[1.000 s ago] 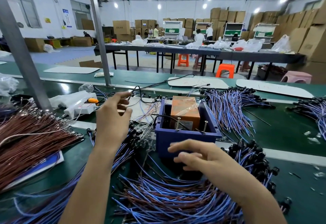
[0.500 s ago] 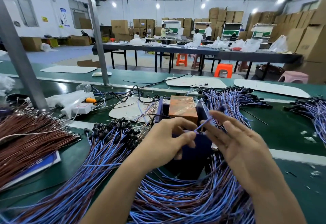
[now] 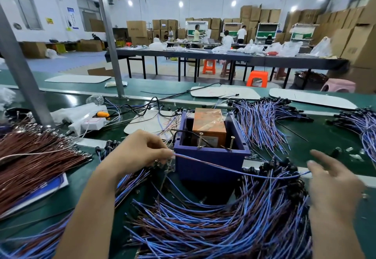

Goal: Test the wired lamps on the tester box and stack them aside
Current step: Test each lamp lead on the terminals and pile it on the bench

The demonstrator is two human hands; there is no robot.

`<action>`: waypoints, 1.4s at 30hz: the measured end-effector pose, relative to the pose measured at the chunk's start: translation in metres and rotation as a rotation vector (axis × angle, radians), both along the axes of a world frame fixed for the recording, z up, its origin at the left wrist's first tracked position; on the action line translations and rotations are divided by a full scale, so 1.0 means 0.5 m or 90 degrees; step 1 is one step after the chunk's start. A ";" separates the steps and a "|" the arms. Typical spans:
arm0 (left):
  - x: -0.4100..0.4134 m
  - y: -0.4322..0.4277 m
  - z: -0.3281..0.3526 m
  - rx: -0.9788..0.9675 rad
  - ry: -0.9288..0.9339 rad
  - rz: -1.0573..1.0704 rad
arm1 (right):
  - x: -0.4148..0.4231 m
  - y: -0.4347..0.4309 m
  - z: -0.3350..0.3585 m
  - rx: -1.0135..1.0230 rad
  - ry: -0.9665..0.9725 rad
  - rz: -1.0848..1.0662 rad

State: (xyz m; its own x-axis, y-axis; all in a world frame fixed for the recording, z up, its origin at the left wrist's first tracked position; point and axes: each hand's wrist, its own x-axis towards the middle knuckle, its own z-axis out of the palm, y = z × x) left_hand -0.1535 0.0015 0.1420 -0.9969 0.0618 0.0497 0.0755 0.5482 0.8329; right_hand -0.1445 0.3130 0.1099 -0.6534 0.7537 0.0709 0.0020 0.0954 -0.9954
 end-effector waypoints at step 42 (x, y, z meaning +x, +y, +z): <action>-0.033 0.140 -0.058 0.369 -0.155 0.054 | -0.001 -0.126 0.000 0.166 -0.101 0.401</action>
